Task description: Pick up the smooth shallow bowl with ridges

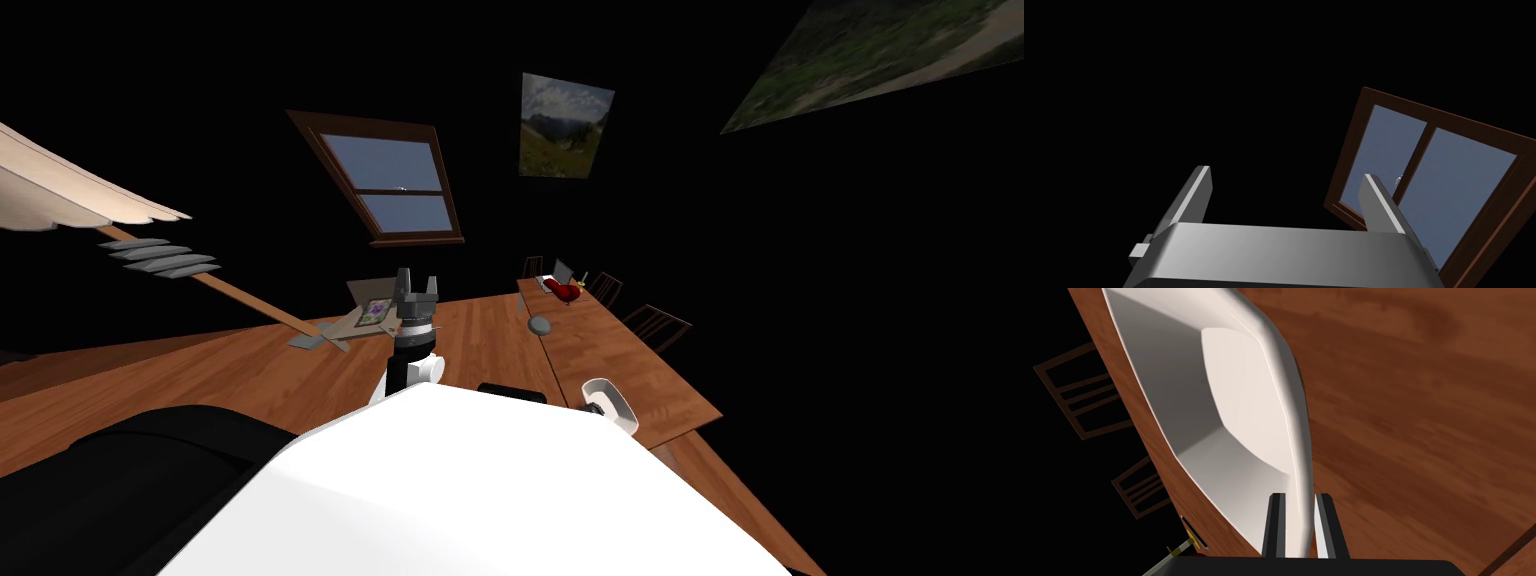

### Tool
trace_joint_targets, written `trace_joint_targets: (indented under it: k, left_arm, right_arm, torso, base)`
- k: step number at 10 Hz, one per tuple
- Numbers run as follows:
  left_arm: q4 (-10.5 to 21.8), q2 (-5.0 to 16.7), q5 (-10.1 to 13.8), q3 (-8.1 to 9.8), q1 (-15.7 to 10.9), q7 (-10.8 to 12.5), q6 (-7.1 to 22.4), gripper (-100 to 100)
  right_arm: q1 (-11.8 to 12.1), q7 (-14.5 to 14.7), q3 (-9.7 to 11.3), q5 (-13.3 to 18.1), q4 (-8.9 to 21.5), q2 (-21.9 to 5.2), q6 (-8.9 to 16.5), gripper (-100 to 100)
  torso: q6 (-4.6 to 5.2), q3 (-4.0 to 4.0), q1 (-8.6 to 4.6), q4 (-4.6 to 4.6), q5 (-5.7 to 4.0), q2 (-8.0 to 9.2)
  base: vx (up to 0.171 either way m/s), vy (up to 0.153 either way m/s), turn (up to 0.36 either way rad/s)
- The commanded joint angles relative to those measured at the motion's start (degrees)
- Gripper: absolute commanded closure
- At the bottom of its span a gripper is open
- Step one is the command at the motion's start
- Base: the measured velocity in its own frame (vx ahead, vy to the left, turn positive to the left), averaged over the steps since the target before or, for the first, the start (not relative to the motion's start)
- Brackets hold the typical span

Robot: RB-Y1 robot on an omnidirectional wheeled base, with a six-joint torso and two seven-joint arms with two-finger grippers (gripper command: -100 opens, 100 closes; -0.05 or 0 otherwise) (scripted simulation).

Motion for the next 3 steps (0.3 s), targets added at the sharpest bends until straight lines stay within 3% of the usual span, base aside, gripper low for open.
trace_joint_targets:
  k: [1,2,3]
  left_arm:
    - [0.0,0.0,0.0,0.0,0.0,0.0,0.0,0]
    - [0.0,0.0,0.0,0.0,0.0,0.0,0.0,0]
    - [0.0,0.0,0.0,0.0,0.0,0.0,0.0,0]
  right_arm:
    - [-0.48,2.37,-0.9,-1.66,-1.52,-1.24,-1.16,100]
    - [-0.29,1.32,-0.57,-1.07,-0.94,-0.7,-0.66,100]
    - [-0.33,1.73,-0.66,-1.22,-1.1,-0.78,-0.8,0]
  torso:
    - [0.0,0.0,0.0,0.0,0.0,0.0]
    - [0.0,0.0,-0.03,0.01,0.0,-0.01]
    - [0.01,-0.05,-0.11,-0.02,-0.02,-0.1]
  base:
    - [-0.059,0.051,-0.024]
    - [-0.026,0.022,-0.006]
    - [-0.005,0.005,0.0]
